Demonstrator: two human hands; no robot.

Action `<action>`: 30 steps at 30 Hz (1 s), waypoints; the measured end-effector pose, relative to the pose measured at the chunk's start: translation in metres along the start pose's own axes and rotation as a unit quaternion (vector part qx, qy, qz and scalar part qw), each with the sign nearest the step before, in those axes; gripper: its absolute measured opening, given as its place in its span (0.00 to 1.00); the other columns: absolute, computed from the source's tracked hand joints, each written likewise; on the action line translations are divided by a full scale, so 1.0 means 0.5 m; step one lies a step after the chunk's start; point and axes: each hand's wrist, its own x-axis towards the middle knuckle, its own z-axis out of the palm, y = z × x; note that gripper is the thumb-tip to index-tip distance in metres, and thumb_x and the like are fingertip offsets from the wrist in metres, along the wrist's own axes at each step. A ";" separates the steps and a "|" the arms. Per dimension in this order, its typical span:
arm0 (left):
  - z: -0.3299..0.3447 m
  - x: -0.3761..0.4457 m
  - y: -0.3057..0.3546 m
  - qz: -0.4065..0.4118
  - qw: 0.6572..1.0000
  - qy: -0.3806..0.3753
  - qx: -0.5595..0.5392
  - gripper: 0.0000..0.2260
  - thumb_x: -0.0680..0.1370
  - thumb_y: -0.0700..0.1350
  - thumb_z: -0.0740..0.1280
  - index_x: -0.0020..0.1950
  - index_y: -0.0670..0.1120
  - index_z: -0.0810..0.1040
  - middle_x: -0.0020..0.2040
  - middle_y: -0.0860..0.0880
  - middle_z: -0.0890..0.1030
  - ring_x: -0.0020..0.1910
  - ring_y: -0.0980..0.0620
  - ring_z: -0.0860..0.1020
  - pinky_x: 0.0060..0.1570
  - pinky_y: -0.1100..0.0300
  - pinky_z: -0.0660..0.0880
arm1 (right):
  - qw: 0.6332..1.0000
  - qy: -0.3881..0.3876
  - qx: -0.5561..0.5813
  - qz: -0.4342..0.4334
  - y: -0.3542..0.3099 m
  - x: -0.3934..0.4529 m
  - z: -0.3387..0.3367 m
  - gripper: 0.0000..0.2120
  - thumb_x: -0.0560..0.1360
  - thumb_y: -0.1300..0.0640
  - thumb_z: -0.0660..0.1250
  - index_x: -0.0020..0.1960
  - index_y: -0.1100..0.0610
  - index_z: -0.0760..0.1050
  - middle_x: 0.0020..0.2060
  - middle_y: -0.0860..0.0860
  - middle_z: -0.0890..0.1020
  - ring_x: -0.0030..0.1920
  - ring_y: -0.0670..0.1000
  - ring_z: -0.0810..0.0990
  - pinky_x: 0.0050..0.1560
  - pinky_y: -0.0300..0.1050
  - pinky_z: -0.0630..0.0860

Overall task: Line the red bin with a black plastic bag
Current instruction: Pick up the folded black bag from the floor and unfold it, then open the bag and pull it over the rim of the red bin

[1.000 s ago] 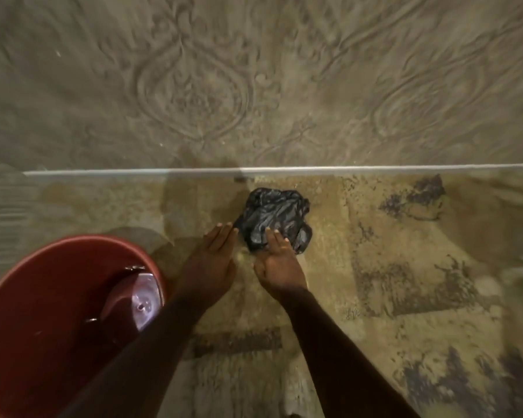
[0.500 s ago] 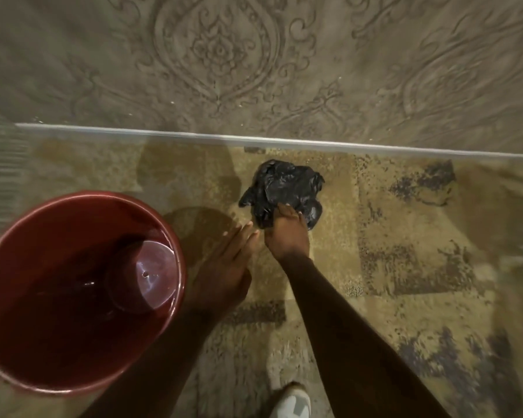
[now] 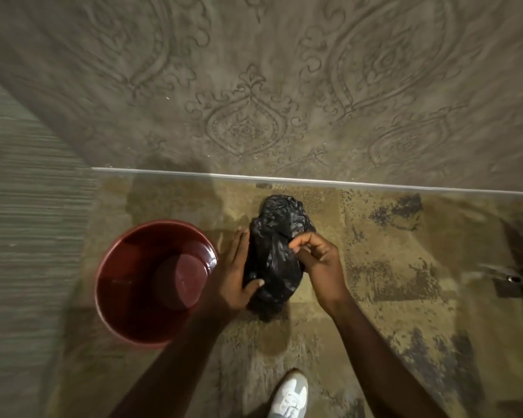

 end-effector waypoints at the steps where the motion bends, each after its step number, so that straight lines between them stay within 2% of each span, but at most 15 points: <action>1: -0.017 -0.014 0.007 -0.029 0.997 -0.010 -0.067 0.48 0.74 0.51 0.73 0.82 0.55 0.42 0.81 0.56 0.57 0.78 0.58 0.59 0.75 0.56 0.63 | 1.000 -0.010 0.028 0.003 -0.023 -0.015 0.004 0.08 0.77 0.67 0.65 0.43 0.57 0.80 0.36 0.59 0.79 0.36 0.54 0.73 0.38 0.46 0.69; 3: -0.048 -0.048 0.018 -0.102 0.971 -0.029 -0.214 0.46 0.73 0.44 0.76 0.82 0.55 0.49 0.71 0.55 0.74 0.66 0.66 0.73 0.63 0.66 0.74 | 0.996 -0.019 0.087 0.014 -0.067 -0.045 0.020 0.10 0.79 0.69 0.63 0.45 0.57 0.79 0.38 0.56 0.80 0.37 0.54 0.76 0.37 0.45 0.72; 5: -0.068 -0.075 0.014 -0.158 0.940 -0.031 -0.300 0.34 0.74 0.37 0.75 0.78 0.46 0.66 0.55 0.48 0.84 0.48 0.64 0.82 0.46 0.71 0.77 | 0.987 -0.006 0.156 0.027 -0.104 -0.064 0.033 0.10 0.79 0.69 0.61 0.47 0.57 0.77 0.38 0.54 0.81 0.35 0.52 0.79 0.36 0.43 0.75; 6: -0.081 -0.090 0.012 -0.180 0.928 -0.030 -0.325 0.28 0.75 0.35 0.73 0.74 0.41 0.72 0.51 0.45 0.85 0.44 0.58 0.82 0.42 0.68 0.78 | 0.981 0.002 0.190 0.034 -0.121 -0.072 0.039 0.11 0.79 0.69 0.60 0.47 0.57 0.76 0.38 0.52 0.81 0.35 0.50 0.79 0.35 0.43 0.76; 8: -0.108 -0.126 0.023 -0.207 0.907 -0.043 -0.364 0.21 0.77 0.35 0.71 0.69 0.37 0.75 0.51 0.42 0.83 0.45 0.49 0.81 0.43 0.61 0.80 | 0.967 0.018 0.252 0.044 -0.150 -0.086 0.047 0.11 0.79 0.69 0.60 0.46 0.55 0.76 0.39 0.52 0.82 0.34 0.49 0.80 0.35 0.43 0.78; 12: -0.150 -0.180 0.056 -0.167 0.898 -0.097 -0.396 0.22 0.79 0.43 0.69 0.71 0.56 0.70 0.57 0.59 0.81 0.56 0.59 0.81 0.56 0.59 0.80 | 0.945 0.029 0.318 0.065 -0.186 -0.114 0.080 0.13 0.79 0.70 0.60 0.47 0.54 0.77 0.41 0.54 0.83 0.35 0.50 0.82 0.35 0.45 0.82; 13: -0.154 -0.185 0.065 -0.164 0.895 -0.104 -0.403 0.19 0.79 0.43 0.69 0.69 0.56 0.72 0.55 0.60 0.81 0.55 0.60 0.82 0.55 0.61 0.80 | 0.943 0.022 0.324 0.069 -0.191 -0.119 0.096 0.14 0.78 0.70 0.60 0.46 0.54 0.78 0.42 0.54 0.84 0.35 0.50 0.82 0.36 0.45 0.82; 16: -0.158 -0.191 0.081 -0.173 0.887 -0.090 -0.418 0.08 0.78 0.33 0.69 0.54 0.43 0.81 0.39 0.55 0.85 0.36 0.63 0.82 0.36 0.70 0.76 | 0.952 0.004 0.299 0.068 -0.196 -0.124 0.144 0.12 0.76 0.67 0.64 0.47 0.52 0.80 0.41 0.52 0.86 0.36 0.50 0.84 0.37 0.44 0.83; 18: -0.167 -0.201 0.076 -0.166 0.898 -0.064 -0.403 0.06 0.76 0.30 0.68 0.44 0.39 0.82 0.34 0.52 0.84 0.32 0.59 0.80 0.32 0.69 0.74 | 0.969 0.027 0.237 0.062 -0.192 -0.119 0.162 0.11 0.75 0.65 0.67 0.46 0.50 0.82 0.39 0.50 0.87 0.35 0.48 0.85 0.35 0.42 0.82; 20: -0.187 -0.209 0.062 -0.164 0.904 -0.020 -0.393 0.03 0.77 0.31 0.68 0.44 0.34 0.81 0.36 0.43 0.81 0.35 0.50 0.76 0.35 0.64 0.72 | 0.980 0.079 0.169 0.063 -0.180 -0.107 0.163 0.12 0.76 0.65 0.66 0.46 0.50 0.82 0.38 0.47 0.87 0.35 0.46 0.85 0.34 0.40 0.81; 22: -0.209 -0.209 0.032 -0.164 0.908 0.039 -0.384 0.05 0.79 0.34 0.67 0.46 0.32 0.79 0.40 0.39 0.78 0.38 0.46 0.74 0.38 0.59 0.73 | 0.975 0.133 0.163 0.074 -0.162 -0.091 0.152 0.13 0.77 0.64 0.66 0.44 0.48 0.82 0.36 0.46 0.87 0.34 0.46 0.85 0.33 0.40 0.81; 24: -0.239 -0.204 0.000 -0.181 0.886 0.121 -0.409 0.06 0.80 0.36 0.65 0.43 0.37 0.76 0.40 0.42 0.80 0.38 0.48 0.79 0.43 0.53 0.77 | 0.964 0.186 0.170 0.090 -0.146 -0.070 0.130 0.13 0.79 0.65 0.64 0.44 0.49 0.81 0.33 0.45 0.86 0.32 0.45 0.82 0.31 0.38 0.79; 26: -0.265 -0.196 -0.035 -0.190 0.856 0.190 -0.441 0.08 0.82 0.39 0.64 0.43 0.41 0.73 0.39 0.46 0.81 0.37 0.51 0.81 0.42 0.52 0.79 | 0.961 0.217 0.143 0.099 -0.136 -0.049 0.102 0.12 0.80 0.66 0.62 0.46 0.52 0.80 0.30 0.42 0.84 0.31 0.42 0.80 0.30 0.36 0.77; 28: -0.285 -0.188 -0.059 -0.187 0.856 0.231 -0.424 0.09 0.83 0.43 0.62 0.44 0.43 0.74 0.38 0.47 0.82 0.36 0.52 0.80 0.38 0.57 0.78 | 0.968 0.207 0.085 0.111 -0.128 -0.034 0.085 0.11 0.79 0.65 0.63 0.46 0.52 0.80 0.32 0.44 0.84 0.32 0.43 0.80 0.31 0.36 0.78; 30: -0.295 -0.178 -0.072 -0.191 0.852 0.260 -0.413 0.11 0.83 0.44 0.62 0.41 0.48 0.77 0.35 0.52 0.83 0.34 0.56 0.80 0.36 0.62 0.78 | 0.978 0.166 0.013 0.128 -0.113 -0.025 0.078 0.07 0.79 0.62 0.65 0.48 0.54 0.81 0.40 0.52 0.85 0.38 0.50 0.81 0.39 0.44 0.81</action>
